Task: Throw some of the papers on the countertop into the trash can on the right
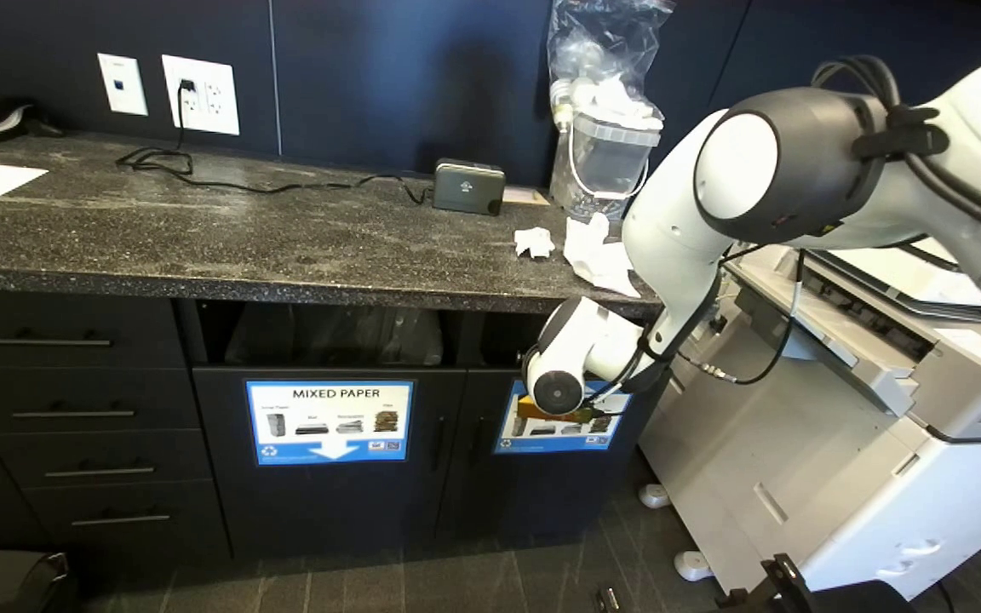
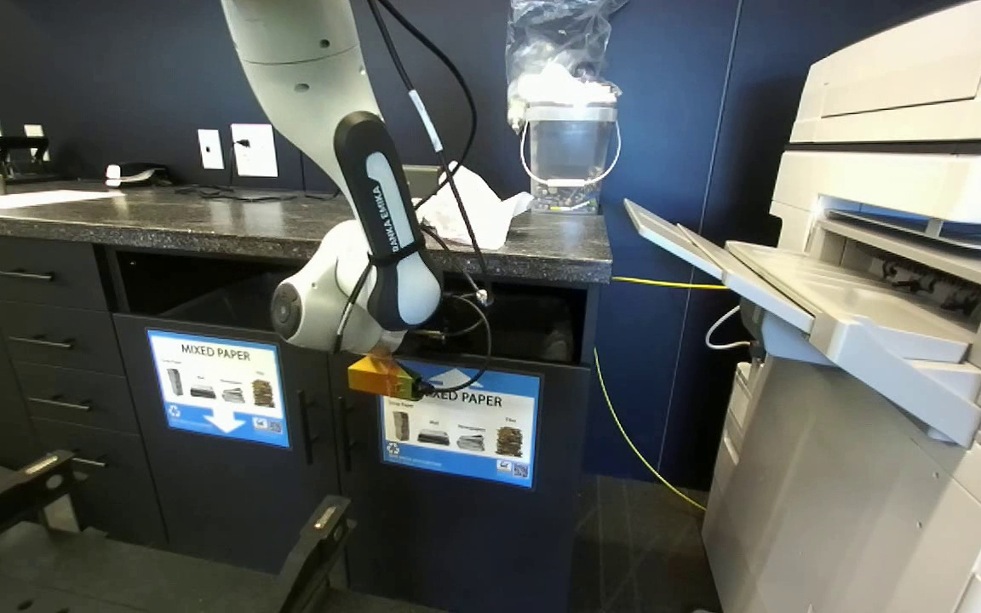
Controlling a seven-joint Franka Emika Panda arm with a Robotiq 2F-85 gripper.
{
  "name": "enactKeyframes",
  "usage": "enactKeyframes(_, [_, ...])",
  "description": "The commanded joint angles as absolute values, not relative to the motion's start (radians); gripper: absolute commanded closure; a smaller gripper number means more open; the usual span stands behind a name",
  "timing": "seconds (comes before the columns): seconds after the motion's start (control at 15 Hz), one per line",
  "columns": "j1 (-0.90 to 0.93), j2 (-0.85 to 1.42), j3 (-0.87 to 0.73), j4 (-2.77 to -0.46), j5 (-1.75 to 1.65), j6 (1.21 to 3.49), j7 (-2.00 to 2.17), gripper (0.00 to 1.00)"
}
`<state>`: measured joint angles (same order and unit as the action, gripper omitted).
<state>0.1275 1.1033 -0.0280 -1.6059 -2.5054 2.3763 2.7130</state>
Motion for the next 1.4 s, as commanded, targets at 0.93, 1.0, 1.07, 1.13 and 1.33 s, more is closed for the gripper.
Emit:
enactKeyframes(0.93, [-0.068, 0.470, 0.250, -2.540, -2.516, 2.078, 2.742, 0.00])
enactKeyframes(1.0, [-0.079, 0.416, 0.250, -2.563, -2.516, 2.140, 2.735, 0.00])
enactKeyframes(1.07, [-0.091, 0.361, 0.246, -2.580, -2.515, 2.216, 2.727, 0.00])
enactKeyframes(1.13, [-0.100, 0.306, 0.240, -2.592, -2.508, 2.294, 2.714, 0.00])
enactKeyframes(1.33, [-0.149, 0.137, 0.238, -2.616, -2.495, 2.551, 2.664, 0.00])
